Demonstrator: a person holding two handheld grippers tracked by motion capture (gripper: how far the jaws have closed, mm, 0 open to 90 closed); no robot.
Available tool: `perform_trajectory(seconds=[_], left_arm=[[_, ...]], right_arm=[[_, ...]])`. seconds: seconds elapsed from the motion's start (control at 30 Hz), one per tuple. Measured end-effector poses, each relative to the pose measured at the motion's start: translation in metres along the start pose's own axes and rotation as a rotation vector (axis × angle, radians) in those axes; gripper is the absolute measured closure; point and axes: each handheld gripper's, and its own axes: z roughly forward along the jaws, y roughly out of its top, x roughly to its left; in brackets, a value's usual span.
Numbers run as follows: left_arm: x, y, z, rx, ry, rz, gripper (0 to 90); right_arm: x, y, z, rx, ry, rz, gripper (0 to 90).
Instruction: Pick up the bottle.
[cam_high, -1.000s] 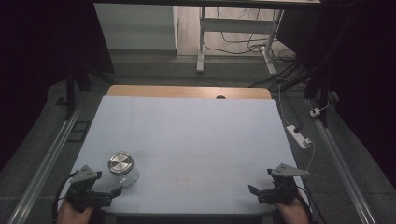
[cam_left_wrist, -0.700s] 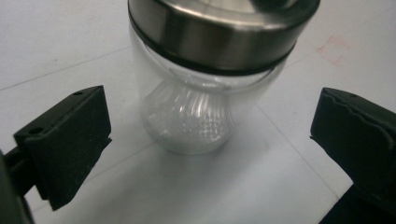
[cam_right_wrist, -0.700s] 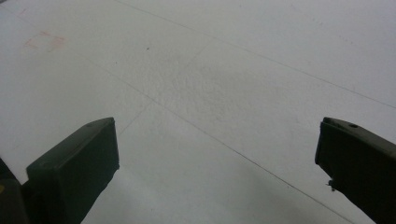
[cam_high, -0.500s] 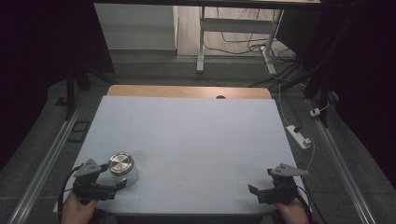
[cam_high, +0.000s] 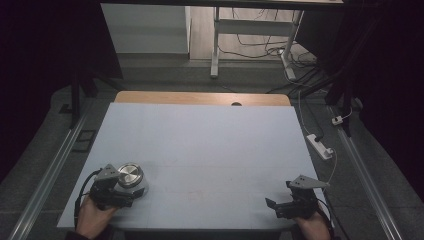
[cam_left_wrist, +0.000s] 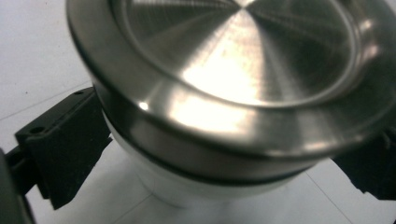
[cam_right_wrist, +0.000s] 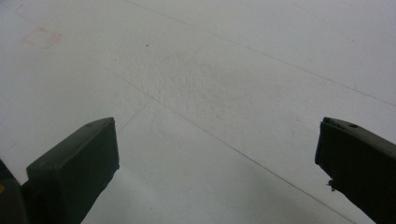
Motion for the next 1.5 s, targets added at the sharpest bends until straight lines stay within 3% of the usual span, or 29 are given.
perform_trajectory(seconds=[0.1,0.33,0.43,0.67,0.83,1.5], left_arm=[[0.001,0.001,-0.001,-0.003,-0.011,0.018,1.4],[-0.003,0.004,-0.002,0.012,0.043,0.052,14.0],[-0.005,0.005,-0.002,0.021,0.061,0.068,14.8],[-0.006,0.007,-0.003,0.030,0.078,0.045,15.4],[-0.004,0.008,-0.004,0.022,0.056,0.021,15.5],[-0.009,0.035,-0.015,-0.045,-0.014,0.061,15.6]], right_arm=[[0.000,0.000,0.000,0.002,0.002,0.001,0.0],[0.000,0.000,0.001,0.006,0.002,-0.002,0.0],[0.000,0.000,0.001,0.005,0.003,-0.003,0.0],[0.001,0.000,0.001,0.006,0.004,-0.006,0.0],[0.001,0.000,0.001,0.006,0.005,-0.007,0.0],[0.001,0.000,0.001,0.012,0.004,-0.012,0.0]])
